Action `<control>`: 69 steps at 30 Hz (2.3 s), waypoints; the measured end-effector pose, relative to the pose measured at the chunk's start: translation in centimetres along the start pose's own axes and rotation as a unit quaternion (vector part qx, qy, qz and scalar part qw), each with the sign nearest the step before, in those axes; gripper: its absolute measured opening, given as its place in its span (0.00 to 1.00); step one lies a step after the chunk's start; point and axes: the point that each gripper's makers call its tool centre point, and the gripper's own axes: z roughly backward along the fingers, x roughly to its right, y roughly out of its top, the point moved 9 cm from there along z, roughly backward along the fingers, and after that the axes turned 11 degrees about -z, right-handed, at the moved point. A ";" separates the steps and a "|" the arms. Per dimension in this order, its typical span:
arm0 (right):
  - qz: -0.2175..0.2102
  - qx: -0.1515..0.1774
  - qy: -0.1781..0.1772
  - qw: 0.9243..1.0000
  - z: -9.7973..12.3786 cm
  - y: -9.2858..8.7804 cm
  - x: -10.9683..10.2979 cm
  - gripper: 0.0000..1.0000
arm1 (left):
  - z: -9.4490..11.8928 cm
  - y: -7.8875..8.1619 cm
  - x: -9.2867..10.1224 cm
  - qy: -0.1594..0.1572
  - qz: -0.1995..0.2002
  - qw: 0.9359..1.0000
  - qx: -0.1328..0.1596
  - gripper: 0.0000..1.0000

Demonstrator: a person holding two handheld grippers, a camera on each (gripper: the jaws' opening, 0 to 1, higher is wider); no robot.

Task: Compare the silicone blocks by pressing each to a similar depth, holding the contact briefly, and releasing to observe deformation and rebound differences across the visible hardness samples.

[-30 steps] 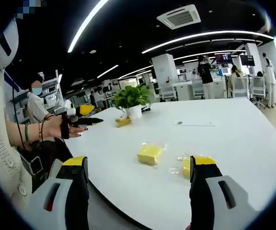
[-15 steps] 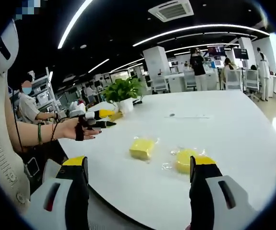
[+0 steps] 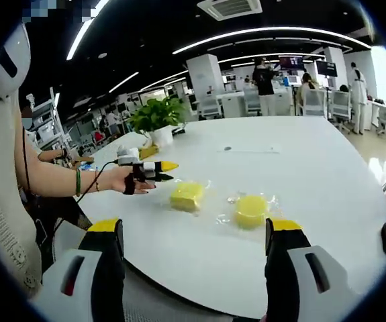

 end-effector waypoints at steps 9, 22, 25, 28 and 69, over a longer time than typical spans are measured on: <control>-0.004 -0.004 -0.019 1.000 0.1 0.1 0.2 0.81 | -1.6 -2.0 -0.7 -0.026 0.031 0.999 -0.022 0.39; 0.000 -0.020 -0.019 1.000 -0.4 0.0 -0.3 0.81 | -1.5 -2.0 -2.2 -0.044 0.085 0.995 0.001 0.06; 0.002 -0.021 -0.018 1.000 -0.5 0.1 -0.4 0.80 | -1.5 -1.8 -2.0 -0.048 0.061 0.997 -0.003 0.01; 0.002 -0.021 -0.018 1.000 -0.5 0.1 -0.5 0.80 | -1.5 -1.6 -2.1 -0.044 0.035 0.998 -0.013 0.00; 0.025 0.040 0.045 0.998 2.9 0.4 -1.6 0.78 | 3.8 0.6 14.4 -0.098 -0.182 0.978 -0.037 0.00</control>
